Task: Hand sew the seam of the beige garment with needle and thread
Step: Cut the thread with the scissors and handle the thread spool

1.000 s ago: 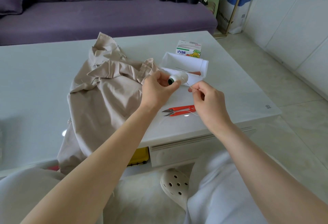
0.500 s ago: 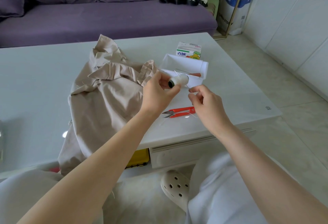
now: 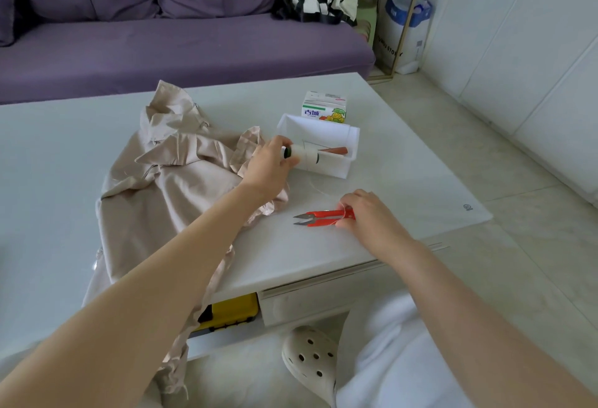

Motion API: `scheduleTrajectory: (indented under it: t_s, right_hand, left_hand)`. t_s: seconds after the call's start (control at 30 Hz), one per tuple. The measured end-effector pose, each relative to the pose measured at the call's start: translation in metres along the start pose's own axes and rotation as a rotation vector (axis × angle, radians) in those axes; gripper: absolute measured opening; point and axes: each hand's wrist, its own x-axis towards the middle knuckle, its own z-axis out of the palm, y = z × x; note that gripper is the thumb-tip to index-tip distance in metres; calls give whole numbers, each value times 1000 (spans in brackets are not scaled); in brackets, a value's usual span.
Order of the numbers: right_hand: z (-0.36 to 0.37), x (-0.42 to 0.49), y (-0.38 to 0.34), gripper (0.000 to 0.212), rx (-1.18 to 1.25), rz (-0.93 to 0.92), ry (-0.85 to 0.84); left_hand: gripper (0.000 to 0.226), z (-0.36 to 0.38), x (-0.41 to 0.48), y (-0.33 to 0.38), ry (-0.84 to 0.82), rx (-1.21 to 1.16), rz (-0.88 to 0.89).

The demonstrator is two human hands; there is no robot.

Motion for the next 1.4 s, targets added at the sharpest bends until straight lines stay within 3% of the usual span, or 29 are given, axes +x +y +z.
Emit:
scheduleTrajectory:
  t_s: [0.27,0.43,0.63,0.87,0.97,1.1,1.23,1.4]
  right_hand:
    - [-17,-4,16,19,264,284,154]
    - [-13,0,5,5,556,297,312]
    - [-16,4,1,6,597,282,432]
    - [-15,8,-4,5,647,249,475]
    - [-13,12,-7,6,656,247,447]
    - [-10,15,-8,7,646,238,448]
    - [-11,17,-8,8,629,238,438]
    - [-10,22,-8,8,586,189,498]
  left_hand:
    - [26,-2,4,3,-39,145,48]
    - [29,1,-3,10,-74,121,80]
    - [23,-8,-16,19,-178,2,31]
    - [18,-23,1,36,234,-443,32]
    - [27,-12,4,23,271,-293,32]
    - [28,9,2,0,152,43,12]
    - [34,7,-3,7,134,225,152]
    - [18,-5,-20,8,100,405,236]
